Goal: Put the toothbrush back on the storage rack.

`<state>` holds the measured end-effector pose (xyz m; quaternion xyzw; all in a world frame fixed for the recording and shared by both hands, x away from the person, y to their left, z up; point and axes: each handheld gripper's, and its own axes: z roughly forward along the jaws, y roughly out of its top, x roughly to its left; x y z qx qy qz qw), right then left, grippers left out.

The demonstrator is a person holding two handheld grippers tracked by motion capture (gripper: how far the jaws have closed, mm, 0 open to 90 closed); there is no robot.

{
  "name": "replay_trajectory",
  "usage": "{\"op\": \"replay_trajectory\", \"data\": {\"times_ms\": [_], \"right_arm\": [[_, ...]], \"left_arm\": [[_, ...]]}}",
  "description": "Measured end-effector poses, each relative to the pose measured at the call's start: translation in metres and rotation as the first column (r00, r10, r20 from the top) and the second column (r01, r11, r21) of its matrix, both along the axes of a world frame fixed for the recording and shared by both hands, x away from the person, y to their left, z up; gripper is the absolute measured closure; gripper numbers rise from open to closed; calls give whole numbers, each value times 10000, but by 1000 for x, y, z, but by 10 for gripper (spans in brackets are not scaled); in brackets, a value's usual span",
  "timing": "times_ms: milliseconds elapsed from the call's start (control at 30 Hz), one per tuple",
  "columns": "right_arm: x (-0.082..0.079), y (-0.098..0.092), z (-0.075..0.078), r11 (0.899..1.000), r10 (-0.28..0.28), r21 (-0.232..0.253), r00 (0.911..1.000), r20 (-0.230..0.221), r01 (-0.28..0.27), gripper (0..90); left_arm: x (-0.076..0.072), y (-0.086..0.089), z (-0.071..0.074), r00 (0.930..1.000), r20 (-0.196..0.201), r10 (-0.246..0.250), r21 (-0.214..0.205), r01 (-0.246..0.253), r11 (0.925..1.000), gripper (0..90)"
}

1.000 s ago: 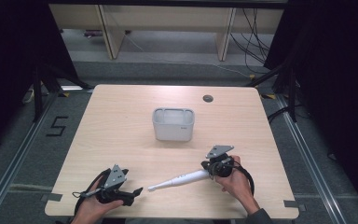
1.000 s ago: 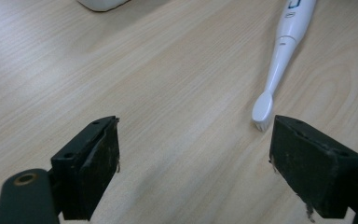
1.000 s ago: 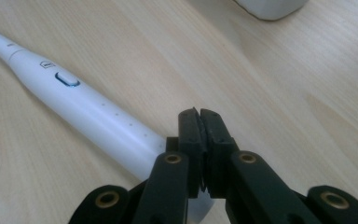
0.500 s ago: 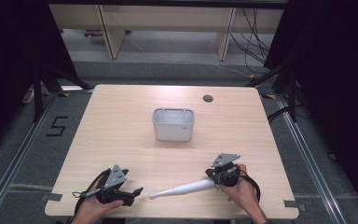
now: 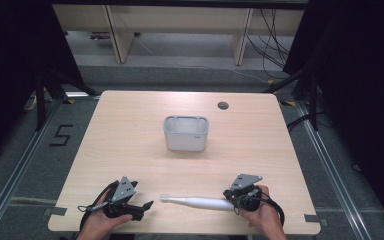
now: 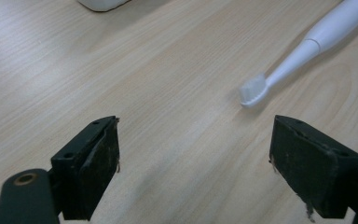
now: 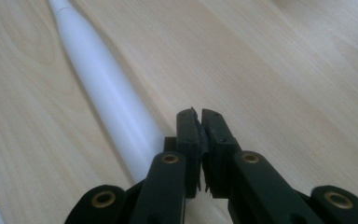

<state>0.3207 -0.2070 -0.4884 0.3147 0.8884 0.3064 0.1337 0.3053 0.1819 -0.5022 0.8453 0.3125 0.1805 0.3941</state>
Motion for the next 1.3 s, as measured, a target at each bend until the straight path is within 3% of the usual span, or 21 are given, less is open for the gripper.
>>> {"op": "replay_trajectory", "data": {"times_ms": [233,300,567,600,767,867,967,1000,1067,1167,1233,1300], "right_arm": [[-9,0,-1,9999,113,-76,9999,36,-113,859],[-12,0,0,9998,122,-127,9999,-67,-123,856],[-18,1,1,9995,272,-156,9996,101,-270,814],[-19,0,5,9999,-155,16,9997,-162,155,756],[-14,1,15,9992,-120,380,9999,26,119,655],[-11,7,24,9989,-27,466,9994,-355,44,601],[-6,18,28,9994,289,227,9979,-584,-276,573],[-5,27,30,9994,354,43,9945,-987,-351,550],[-5,31,30,9993,375,93,9939,-1033,-368,549],[0,46,30,9956,751,-458,9885,-1312,-817,525],[0,50,29,9954,771,-468,9879,-1348,-841,520],[3,56,28,9919,932,-712,9837,-1535,-1051,516]], "left_arm": [[0,-1,-1,10000,-12,66,-161,-66,9998,154],[0,0,0,10000,7,-10,27,10,10000,154],[0,0,0,10000,23,78,54,-79,10000,154],[0,-1,-1,9999,2,122,40,-122,9999,154],[0,-2,-2,9999,-46,99,-142,-100,9998,154],[1,0,-1,10000,13,97,68,-98,9999,154],[0,0,0,9999,41,105,91,-105,9999,154],[0,0,0,9999,41,100,93,-101,9999,154],[0,1,0,9999,44,107,77,-107,9999,154],[0,1,0,9999,59,90,68,-91,9999,154],[1,1,0,9999,128,72,137,-74,9999,154],[0,-1,-1,9999,48,161,-158,-160,9997,154]]}}
